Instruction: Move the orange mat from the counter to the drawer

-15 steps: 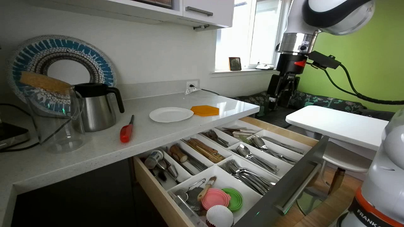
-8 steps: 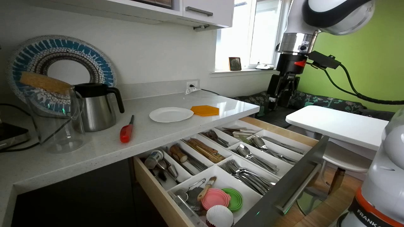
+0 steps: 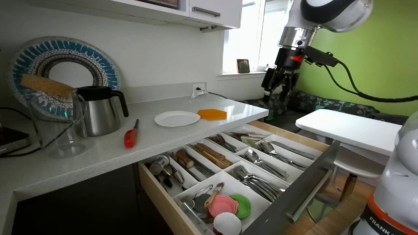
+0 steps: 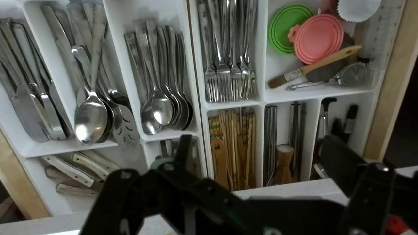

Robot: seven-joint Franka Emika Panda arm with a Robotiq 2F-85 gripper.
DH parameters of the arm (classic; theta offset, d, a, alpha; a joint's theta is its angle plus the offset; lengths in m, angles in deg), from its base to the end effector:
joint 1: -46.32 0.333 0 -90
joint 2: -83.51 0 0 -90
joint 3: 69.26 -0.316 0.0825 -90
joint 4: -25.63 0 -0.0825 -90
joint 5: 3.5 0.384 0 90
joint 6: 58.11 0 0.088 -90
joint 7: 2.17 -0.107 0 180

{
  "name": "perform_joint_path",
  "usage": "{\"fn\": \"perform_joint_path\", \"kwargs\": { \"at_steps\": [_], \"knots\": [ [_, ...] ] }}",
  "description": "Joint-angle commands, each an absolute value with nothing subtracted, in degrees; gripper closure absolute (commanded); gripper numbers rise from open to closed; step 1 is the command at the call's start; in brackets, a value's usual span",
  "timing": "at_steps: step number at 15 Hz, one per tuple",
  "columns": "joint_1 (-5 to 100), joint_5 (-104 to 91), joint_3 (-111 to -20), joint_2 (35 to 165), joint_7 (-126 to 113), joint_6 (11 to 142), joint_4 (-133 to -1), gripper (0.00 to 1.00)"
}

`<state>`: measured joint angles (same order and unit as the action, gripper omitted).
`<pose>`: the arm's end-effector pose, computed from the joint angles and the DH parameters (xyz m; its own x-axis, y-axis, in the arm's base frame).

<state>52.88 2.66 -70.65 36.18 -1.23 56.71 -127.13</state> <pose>0.3161 0.0510 0.4941 0.9812 0.1032 0.1628 0.1178 -0.9896 -0.0830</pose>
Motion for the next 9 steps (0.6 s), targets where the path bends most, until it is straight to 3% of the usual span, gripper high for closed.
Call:
{"fn": "perform_joint_path", "kwargs": {
  "at_steps": [1,9],
  "knots": [
    [52.91,5.13,-73.2,44.65,-5.08,60.06,-122.13,0.0],
    [51.95,5.05,-77.99,61.99,-14.73,69.89,-112.28,0.0]
  ]
}}
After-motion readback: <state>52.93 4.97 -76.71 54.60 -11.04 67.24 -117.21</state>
